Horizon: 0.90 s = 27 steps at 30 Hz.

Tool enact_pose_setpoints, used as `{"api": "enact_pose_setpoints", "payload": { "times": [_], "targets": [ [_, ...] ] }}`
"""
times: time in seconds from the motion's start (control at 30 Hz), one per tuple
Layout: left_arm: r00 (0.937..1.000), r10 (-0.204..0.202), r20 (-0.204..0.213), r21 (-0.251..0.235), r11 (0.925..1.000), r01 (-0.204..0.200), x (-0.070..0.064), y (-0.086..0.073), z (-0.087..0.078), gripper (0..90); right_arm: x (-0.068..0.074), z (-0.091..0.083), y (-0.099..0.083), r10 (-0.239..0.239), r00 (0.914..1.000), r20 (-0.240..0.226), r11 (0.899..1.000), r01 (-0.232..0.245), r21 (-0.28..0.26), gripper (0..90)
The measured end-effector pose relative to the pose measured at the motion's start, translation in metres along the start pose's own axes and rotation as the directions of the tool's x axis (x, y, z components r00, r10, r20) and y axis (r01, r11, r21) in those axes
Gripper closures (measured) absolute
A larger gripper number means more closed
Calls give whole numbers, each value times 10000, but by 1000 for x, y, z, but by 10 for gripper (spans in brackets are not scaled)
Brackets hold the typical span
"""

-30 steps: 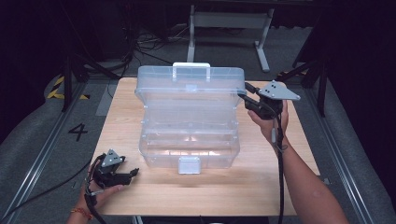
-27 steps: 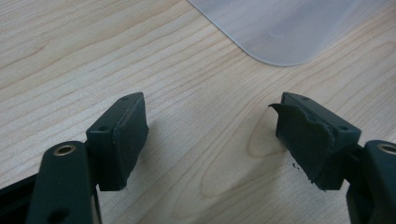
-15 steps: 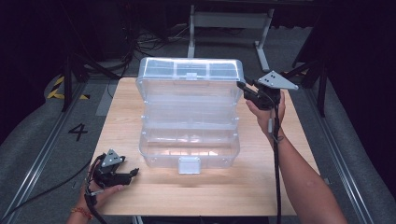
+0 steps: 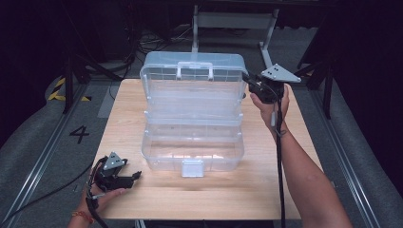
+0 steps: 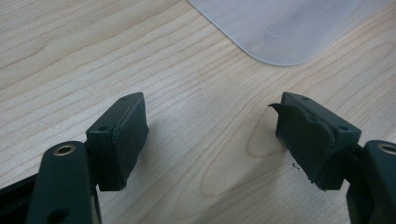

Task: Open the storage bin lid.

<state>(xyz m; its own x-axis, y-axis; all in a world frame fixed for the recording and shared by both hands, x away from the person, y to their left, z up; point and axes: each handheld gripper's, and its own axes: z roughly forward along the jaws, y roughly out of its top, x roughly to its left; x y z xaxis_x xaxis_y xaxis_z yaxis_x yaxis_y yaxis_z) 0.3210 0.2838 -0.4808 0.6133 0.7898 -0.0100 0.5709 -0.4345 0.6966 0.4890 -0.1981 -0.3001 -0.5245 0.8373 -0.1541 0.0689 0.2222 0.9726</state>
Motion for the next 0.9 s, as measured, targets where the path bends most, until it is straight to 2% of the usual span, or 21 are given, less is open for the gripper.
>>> {"api": "enact_pose_setpoints", "payload": {
  "times": [0.4,0.9],
  "targets": [
    [10000,-3,47,13,10000,3,0,0,0,251,-8,16,4,145,9997,176,9998,-147,112,836],
    [10000,-8,46,-32,10000,9,0,0,0,249,-15,29,5,355,9993,140,9988,-360,336,839]
  ]
}}
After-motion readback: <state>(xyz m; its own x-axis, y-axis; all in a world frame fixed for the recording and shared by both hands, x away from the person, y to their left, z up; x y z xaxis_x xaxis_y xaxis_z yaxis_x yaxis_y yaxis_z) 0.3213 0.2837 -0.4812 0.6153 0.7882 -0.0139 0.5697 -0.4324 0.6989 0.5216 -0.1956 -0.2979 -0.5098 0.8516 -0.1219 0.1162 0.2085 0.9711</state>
